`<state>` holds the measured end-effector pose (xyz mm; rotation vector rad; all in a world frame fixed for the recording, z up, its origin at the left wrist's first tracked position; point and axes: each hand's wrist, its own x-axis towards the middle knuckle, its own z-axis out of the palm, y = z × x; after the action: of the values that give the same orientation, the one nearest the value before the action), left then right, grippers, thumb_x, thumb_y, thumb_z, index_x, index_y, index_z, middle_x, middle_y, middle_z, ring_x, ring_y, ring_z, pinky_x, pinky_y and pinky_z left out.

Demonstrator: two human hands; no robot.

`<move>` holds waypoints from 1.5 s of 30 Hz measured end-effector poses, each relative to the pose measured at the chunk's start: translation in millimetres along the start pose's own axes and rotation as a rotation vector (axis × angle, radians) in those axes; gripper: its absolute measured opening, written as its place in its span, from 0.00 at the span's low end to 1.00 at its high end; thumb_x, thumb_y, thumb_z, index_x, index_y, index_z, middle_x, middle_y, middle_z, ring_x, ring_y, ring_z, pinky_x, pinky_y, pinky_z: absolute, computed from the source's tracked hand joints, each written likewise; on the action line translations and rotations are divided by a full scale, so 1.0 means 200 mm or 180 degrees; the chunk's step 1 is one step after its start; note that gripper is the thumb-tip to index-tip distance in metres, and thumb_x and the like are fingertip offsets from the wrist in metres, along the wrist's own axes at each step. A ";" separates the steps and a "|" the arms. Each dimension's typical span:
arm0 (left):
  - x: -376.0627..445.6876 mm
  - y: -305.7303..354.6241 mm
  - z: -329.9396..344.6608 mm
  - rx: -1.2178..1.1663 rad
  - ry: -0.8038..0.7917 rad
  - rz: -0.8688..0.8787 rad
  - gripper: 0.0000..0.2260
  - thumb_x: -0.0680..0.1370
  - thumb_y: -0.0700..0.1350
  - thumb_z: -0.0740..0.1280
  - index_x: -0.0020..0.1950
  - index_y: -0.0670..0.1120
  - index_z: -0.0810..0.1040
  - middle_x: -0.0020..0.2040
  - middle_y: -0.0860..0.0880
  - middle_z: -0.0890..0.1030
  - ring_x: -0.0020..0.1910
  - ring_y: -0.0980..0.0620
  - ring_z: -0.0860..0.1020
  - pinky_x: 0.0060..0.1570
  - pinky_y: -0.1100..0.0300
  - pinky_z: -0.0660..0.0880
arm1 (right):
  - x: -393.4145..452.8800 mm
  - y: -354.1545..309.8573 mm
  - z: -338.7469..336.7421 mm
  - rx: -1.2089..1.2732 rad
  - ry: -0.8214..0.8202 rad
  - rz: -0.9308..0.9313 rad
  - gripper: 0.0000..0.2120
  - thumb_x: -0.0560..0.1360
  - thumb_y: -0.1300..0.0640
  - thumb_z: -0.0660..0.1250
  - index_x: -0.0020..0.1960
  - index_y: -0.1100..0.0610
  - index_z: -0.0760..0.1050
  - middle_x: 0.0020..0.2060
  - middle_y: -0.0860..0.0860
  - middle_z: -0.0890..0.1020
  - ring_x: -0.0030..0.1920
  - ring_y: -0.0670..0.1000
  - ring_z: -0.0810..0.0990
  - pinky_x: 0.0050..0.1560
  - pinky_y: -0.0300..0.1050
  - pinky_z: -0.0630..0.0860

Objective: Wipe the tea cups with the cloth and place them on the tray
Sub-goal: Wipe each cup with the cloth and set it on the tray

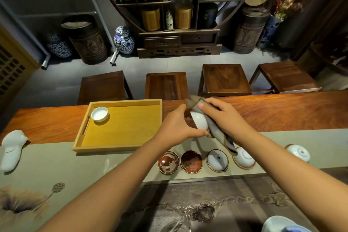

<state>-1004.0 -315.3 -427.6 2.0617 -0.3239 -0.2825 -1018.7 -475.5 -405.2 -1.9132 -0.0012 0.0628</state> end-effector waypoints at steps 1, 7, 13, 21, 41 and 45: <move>0.00 0.00 0.00 0.0036 -0.0028 -0.0002 0.29 0.55 0.58 0.78 0.52 0.55 0.72 0.49 0.59 0.79 0.49 0.61 0.78 0.50 0.54 0.79 | 0.00 0.01 -0.01 0.0039 -0.0015 0.0100 0.07 0.75 0.49 0.64 0.48 0.46 0.81 0.45 0.44 0.84 0.47 0.42 0.81 0.49 0.36 0.76; -0.01 -0.01 0.00 -0.0176 -0.0154 0.0065 0.32 0.55 0.58 0.79 0.57 0.56 0.73 0.56 0.57 0.78 0.55 0.58 0.77 0.56 0.54 0.77 | 0.03 0.07 -0.07 0.0679 -0.0185 0.0942 0.08 0.75 0.50 0.66 0.45 0.51 0.83 0.41 0.46 0.86 0.47 0.48 0.82 0.45 0.37 0.79; 0.00 0.00 -0.01 -0.0548 -0.0086 0.0045 0.31 0.56 0.55 0.80 0.56 0.55 0.74 0.51 0.63 0.78 0.49 0.71 0.76 0.45 0.74 0.74 | 0.03 0.09 -0.06 0.0359 -0.0176 0.1319 0.15 0.77 0.55 0.62 0.60 0.60 0.76 0.63 0.56 0.77 0.64 0.54 0.74 0.64 0.39 0.65; 0.02 -0.04 -0.02 -0.0590 0.0083 -0.0103 0.28 0.58 0.53 0.80 0.54 0.57 0.72 0.50 0.63 0.76 0.47 0.71 0.76 0.43 0.75 0.74 | 0.06 0.10 -0.05 -0.0018 -0.0361 0.1499 0.06 0.78 0.54 0.61 0.44 0.51 0.74 0.44 0.48 0.75 0.38 0.42 0.72 0.38 0.33 0.68; 0.00 -0.08 -0.12 -0.1343 0.0237 -0.0658 0.17 0.65 0.51 0.76 0.51 0.49 0.80 0.47 0.53 0.83 0.47 0.58 0.81 0.45 0.65 0.77 | 0.02 0.03 0.15 0.1127 -0.0078 0.0693 0.12 0.76 0.50 0.64 0.53 0.56 0.80 0.52 0.58 0.83 0.57 0.60 0.79 0.63 0.62 0.72; 0.00 -0.10 -0.15 -0.2035 0.0014 -0.0764 0.15 0.70 0.45 0.73 0.56 0.43 0.79 0.51 0.46 0.83 0.50 0.52 0.82 0.45 0.63 0.79 | 0.04 0.03 0.19 0.1387 -0.0105 0.0672 0.12 0.76 0.51 0.64 0.54 0.55 0.80 0.51 0.55 0.84 0.55 0.56 0.81 0.58 0.52 0.77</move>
<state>-992.5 -280.4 -430.7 1.4643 0.0262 -0.4602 -1012.9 -441.3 -423.3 -1.4708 0.1786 0.2193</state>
